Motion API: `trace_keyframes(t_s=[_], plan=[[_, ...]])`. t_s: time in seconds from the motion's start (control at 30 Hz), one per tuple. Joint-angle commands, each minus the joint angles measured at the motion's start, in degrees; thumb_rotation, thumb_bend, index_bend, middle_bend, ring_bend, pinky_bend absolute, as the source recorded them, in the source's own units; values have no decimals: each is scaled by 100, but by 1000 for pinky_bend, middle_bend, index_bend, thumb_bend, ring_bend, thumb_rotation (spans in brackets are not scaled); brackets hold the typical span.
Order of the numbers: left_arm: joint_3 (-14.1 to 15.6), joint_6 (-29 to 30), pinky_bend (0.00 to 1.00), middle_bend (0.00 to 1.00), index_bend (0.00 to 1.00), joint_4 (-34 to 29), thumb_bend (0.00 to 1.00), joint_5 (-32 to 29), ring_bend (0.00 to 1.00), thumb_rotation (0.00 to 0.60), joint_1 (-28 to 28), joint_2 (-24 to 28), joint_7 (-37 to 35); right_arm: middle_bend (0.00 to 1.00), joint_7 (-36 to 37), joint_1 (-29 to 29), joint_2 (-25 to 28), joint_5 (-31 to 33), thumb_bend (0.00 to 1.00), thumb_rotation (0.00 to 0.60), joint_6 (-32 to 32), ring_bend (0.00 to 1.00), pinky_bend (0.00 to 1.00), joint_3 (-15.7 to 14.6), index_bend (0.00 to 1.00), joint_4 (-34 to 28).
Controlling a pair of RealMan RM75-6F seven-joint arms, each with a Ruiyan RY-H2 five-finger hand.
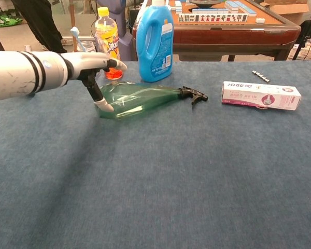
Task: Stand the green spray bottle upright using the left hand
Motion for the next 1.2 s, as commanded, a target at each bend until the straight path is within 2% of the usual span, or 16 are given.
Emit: trace_keyframes(t_s=[0.03,0.27,0.37,0.6,0.77,0.97,1.2], plan=[[-13,116,0,0,0,209,180,-277,0,600,-163,-147,147,269,5,-4,4,7,284,600,4,202,254,1,239,6],[82,205,0,0,1,462,180,-781,0,600,-379,-312,470,269,45,-9,1,22,284,600,8,202,254,6,239,34],[111,300,0,7,42,581,180,-861,0,600,-441,-412,565,269,79,-14,-19,7,284,600,32,202,254,9,239,63],[159,504,0,216,255,706,182,-581,24,600,-360,-553,422,269,140,3,-44,-1,284,600,28,202,254,24,239,137],[220,455,0,258,291,671,182,-456,47,600,-262,-490,353,269,137,26,-60,-33,284,600,19,202,254,27,239,134],[358,278,0,260,297,332,183,45,51,600,51,-18,-16,269,136,11,-56,-25,284,600,33,202,253,18,239,121],[775,-19,0,260,303,-90,183,960,51,600,619,872,-625,269,96,30,-53,-47,284,600,15,202,254,14,239,90]])
